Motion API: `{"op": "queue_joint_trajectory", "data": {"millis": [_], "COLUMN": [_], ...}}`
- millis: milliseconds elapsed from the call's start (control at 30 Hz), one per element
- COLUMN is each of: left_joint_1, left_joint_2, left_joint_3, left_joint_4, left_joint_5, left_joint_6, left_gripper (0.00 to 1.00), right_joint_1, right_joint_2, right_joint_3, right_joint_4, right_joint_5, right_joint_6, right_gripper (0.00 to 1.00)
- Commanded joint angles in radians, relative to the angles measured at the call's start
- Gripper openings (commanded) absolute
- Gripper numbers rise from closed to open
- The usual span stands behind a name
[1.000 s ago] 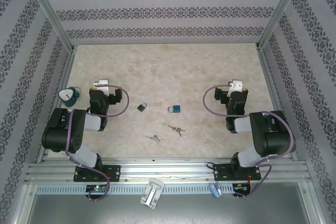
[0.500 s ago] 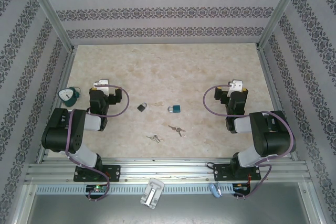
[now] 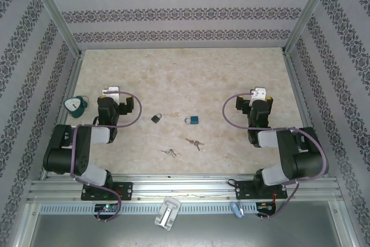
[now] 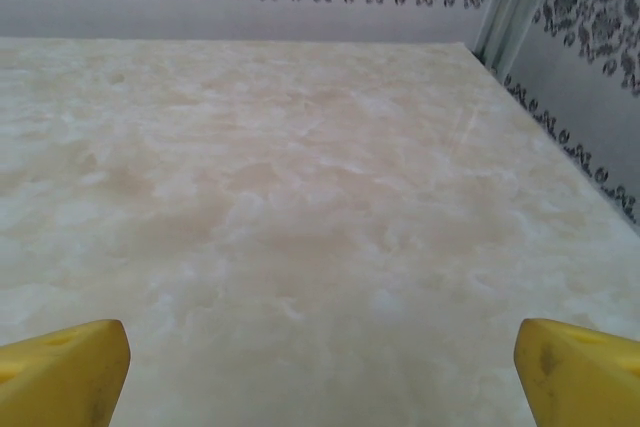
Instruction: Unlock with the key
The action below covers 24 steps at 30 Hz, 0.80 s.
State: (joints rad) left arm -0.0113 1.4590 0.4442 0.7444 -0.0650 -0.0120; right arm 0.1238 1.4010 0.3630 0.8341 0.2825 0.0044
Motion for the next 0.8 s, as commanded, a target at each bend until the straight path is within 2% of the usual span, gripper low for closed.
{"op": "queue_joint_trajectory", "data": {"millis": [0, 100, 167, 233, 267, 333, 400, 433, 500, 567, 600, 633, 667, 767], "left_joint_1": [0.001, 0.001, 0.002, 0.004, 0.006, 0.011, 0.011, 0.01, 0.007, 0.005, 0.005, 0.004, 0.002, -0.007], "left_joint_2": [-0.104, -0.188, -0.241, -0.292, -0.319, -0.362, -0.38, -0.376, -0.368, -0.364, -0.362, -0.36, -0.361, -0.362], "left_joint_3": [0.073, 0.136, 0.19, 0.223, 0.207, 0.153, 0.186, 0.213, 0.256, 0.282, 0.291, 0.299, 0.301, 0.283], "left_joint_4": [-0.208, -0.372, -0.518, -0.666, -0.682, -0.604, -0.701, -0.762, -0.871, -0.959, -0.989, -1.024, -1.044, -1.054], "left_joint_5": [-0.096, -0.168, -0.176, -0.188, -0.169, -0.054, -0.007, 0.038, 0.112, 0.19, 0.221, 0.251, 0.284, 0.381], "left_joint_6": [-0.056, -0.187, -0.307, -0.492, -0.556, -0.559, -0.595, -0.587, -0.573, -0.562, -0.563, -0.57, -0.579, -0.608], "left_gripper": [0.99, 0.99, 0.99, 0.99, 0.99, 0.99, 0.99, 0.99, 0.99, 0.94, 0.93, 0.93, 1.0, 0.98], "right_joint_1": [0.03, 0.004, -0.061, -0.132, -0.142, -0.136, -0.132, -0.132, -0.138, -0.147, -0.147, -0.146, -0.143, -0.108], "right_joint_2": [-0.124, -0.236, -0.309, -0.32, -0.318, -0.315, -0.33, -0.339, -0.364, -0.365, -0.357, -0.342, -0.33, -0.333], "right_joint_3": [0.107, 0.192, 0.251, 0.23, 0.227, 0.229, 0.218, 0.209, 0.182, 0.151, 0.151, 0.143, 0.134, 0.137], "right_joint_4": [-0.216, -0.451, -0.67, -0.628, -0.619, -0.621, -0.615, -0.599, -0.559, -0.463, -0.443, -0.376, -0.337, -0.386], "right_joint_5": [0.069, 0.048, -0.045, -0.295, -0.362, -0.435, -0.485, -0.532, -0.612, -0.74, -0.787, -0.859, -0.896, -0.894], "right_joint_6": [0.004, 0.211, 0.466, 0.554, 0.578, 0.58, 0.614, 0.64, 0.748, 0.845, 0.87, 0.885, 0.91, 0.884], "right_gripper": [0.98, 0.98, 0.98, 0.98, 0.98, 0.97, 0.94, 0.97, 0.98, 0.98, 0.94, 0.8, 0.71, 0.63]}}
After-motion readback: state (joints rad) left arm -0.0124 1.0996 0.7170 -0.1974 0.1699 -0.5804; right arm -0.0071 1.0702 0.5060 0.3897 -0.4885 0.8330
